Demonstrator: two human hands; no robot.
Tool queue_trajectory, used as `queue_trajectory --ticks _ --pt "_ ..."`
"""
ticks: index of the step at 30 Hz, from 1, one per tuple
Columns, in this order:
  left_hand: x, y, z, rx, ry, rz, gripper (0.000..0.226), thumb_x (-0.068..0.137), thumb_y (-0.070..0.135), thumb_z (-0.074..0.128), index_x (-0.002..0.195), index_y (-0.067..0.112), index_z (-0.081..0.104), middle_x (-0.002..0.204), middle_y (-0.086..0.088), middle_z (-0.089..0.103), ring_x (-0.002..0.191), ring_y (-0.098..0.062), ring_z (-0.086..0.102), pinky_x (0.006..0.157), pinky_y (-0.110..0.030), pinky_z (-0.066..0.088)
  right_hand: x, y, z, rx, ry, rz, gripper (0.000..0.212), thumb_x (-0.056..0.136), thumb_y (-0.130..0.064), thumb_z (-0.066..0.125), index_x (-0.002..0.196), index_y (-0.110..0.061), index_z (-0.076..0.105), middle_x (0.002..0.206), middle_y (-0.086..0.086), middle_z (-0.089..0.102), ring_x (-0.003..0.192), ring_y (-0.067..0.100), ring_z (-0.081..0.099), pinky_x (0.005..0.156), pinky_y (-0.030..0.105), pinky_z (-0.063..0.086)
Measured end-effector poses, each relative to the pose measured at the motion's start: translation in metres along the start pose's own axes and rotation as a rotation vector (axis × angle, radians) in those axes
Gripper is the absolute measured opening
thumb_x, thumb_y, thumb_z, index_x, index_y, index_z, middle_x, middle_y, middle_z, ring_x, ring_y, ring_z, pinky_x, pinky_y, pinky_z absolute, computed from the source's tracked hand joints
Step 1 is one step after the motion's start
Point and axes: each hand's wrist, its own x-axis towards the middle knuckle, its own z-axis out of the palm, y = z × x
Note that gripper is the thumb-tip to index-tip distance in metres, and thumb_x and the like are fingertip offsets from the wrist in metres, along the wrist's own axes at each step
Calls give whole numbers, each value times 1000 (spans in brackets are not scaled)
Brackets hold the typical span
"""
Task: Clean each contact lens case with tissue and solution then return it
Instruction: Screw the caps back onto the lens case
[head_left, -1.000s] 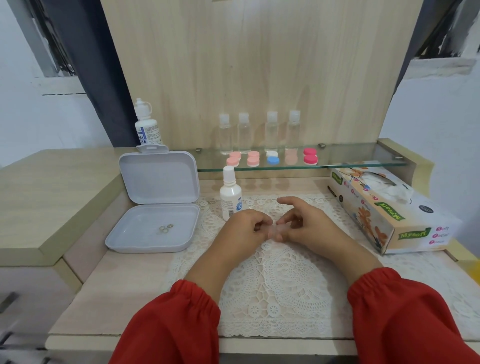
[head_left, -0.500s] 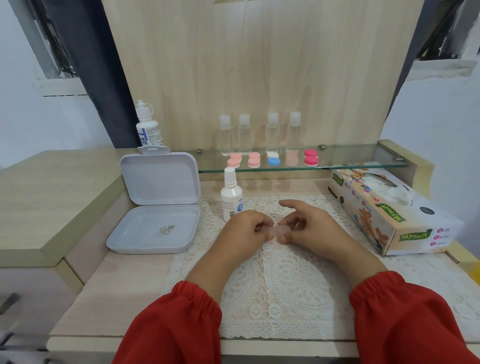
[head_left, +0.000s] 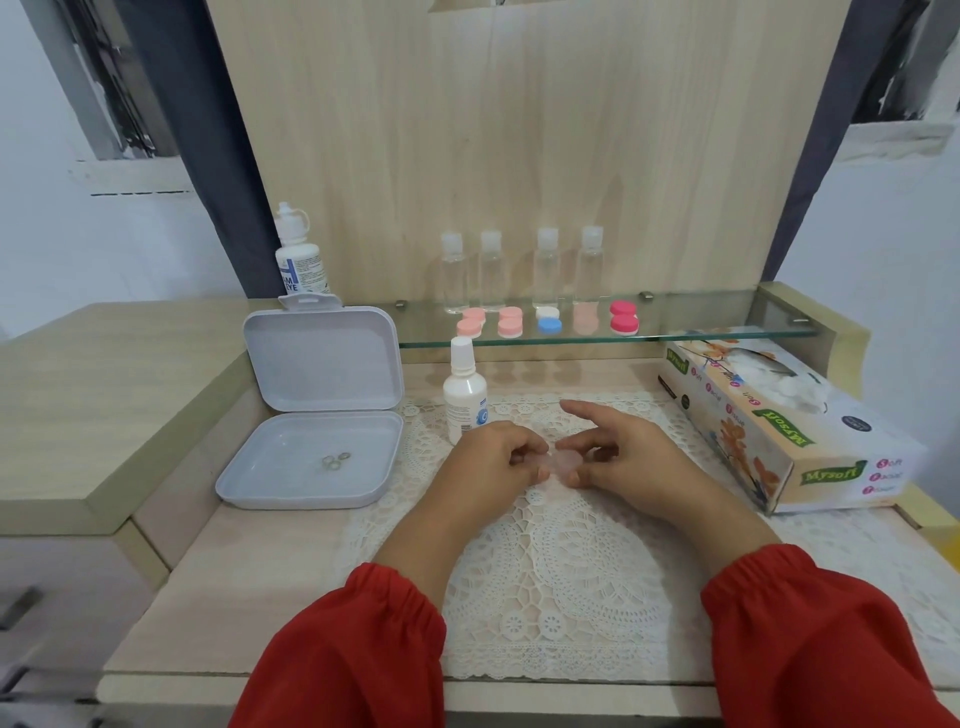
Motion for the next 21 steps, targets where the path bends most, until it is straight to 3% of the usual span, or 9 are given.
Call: queue_trajectory --ticks 3,8,12,15,21 --pt "0 0 0 7 2 9 23 84 18 71 107 21 70 94 14 59 85 3 53 73 -8 38 0 0 1 8 19 3 70 71 -6 82 128 -35 53 92 -12 73 78 6 62 79 16 47" --pt "0 1 0 0 5 1 23 84 16 71 107 20 70 96 13 60 88 0 55 77 -13 43 1 -1 5 -19 69 -1 53 67 -10 86 107 -33 61 89 -5 72 84 7 67 81 25 54" --pt "0 1 0 -2 8 -1 23 83 17 71 106 20 70 99 10 62 89 -2 55 78 -14 43 0 -2 4 -26 51 -1 61 69 -8 85 119 -32 59 97 -7 70 71 -5 61 66 7 47" --pt "0 0 1 -15 9 -12 24 83 17 72 106 20 70 99 10 62 87 0 54 76 -12 42 -2 -3 -1 6 4 1 67 77 2 76 129 -32 53 104 -9 68 57 -11 55 61 4 43" --pt "1 0 1 -14 4 -3 23 83 15 71 106 19 70 96 11 61 88 -4 56 77 -14 43 1 0 4 -38 67 -7 53 68 -7 84 110 -29 62 90 -5 71 76 3 61 79 24 52"
